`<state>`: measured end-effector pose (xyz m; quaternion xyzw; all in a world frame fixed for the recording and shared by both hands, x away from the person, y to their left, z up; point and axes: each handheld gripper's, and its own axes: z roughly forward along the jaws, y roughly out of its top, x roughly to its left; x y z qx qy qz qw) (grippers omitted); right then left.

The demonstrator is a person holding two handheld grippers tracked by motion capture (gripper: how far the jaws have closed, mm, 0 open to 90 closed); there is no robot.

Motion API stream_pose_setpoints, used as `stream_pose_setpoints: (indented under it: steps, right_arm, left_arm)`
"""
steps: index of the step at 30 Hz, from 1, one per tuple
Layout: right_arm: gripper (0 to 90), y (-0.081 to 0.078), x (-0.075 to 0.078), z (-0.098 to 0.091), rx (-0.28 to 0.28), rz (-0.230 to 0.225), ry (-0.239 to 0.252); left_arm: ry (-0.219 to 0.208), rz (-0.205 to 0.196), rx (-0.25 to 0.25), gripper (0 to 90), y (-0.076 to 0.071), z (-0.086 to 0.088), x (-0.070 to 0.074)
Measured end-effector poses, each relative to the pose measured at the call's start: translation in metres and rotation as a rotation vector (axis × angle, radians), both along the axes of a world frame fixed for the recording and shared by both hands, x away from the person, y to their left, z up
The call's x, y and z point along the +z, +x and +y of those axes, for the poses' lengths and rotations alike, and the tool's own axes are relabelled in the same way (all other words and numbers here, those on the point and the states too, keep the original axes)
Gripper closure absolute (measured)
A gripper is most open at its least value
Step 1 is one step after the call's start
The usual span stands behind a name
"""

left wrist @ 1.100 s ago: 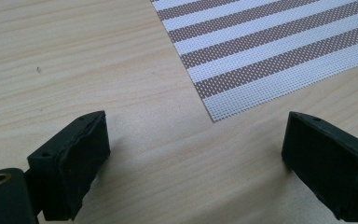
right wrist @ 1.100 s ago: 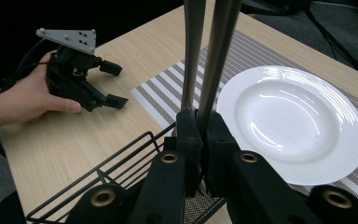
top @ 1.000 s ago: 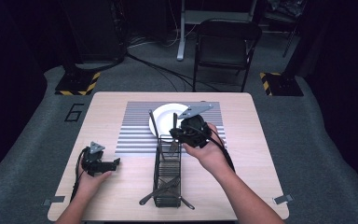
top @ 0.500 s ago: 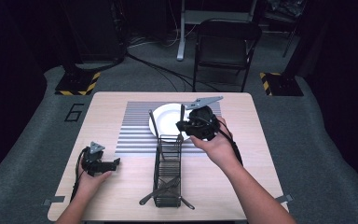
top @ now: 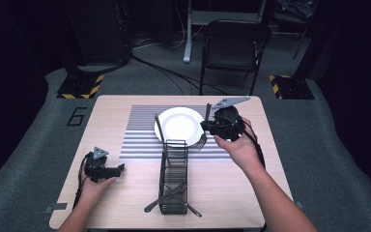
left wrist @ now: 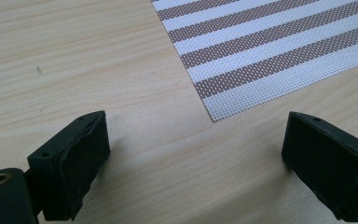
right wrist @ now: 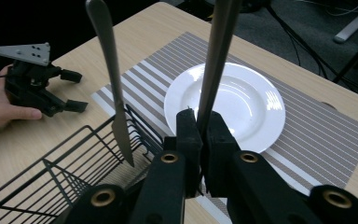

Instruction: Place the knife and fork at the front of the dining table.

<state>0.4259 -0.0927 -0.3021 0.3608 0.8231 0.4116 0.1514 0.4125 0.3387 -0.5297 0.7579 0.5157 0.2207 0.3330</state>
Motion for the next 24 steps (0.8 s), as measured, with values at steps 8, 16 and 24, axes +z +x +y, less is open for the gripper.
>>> stream_pose_setpoints:
  steps: [8, 16, 24]
  right_arm:
    - [87.1, 0.012, -0.015, -0.013, -0.056, 0.018, -0.012]
    - [87.1, 0.024, -0.035, -0.018, -0.094, 0.023, -0.035]
    - [87.1, 0.032, -0.056, -0.018, -0.127, 0.020, -0.064]
  left_arm:
    - [0.001, 0.000, 0.000, 7.4, 0.000, 0.000, 0.000]
    - [0.000, 0.001, 0.000, 7.4, 0.000, 0.000, 0.000]
    - [0.000, 0.001, 0.000, 7.4, 0.000, 0.000, 0.000]
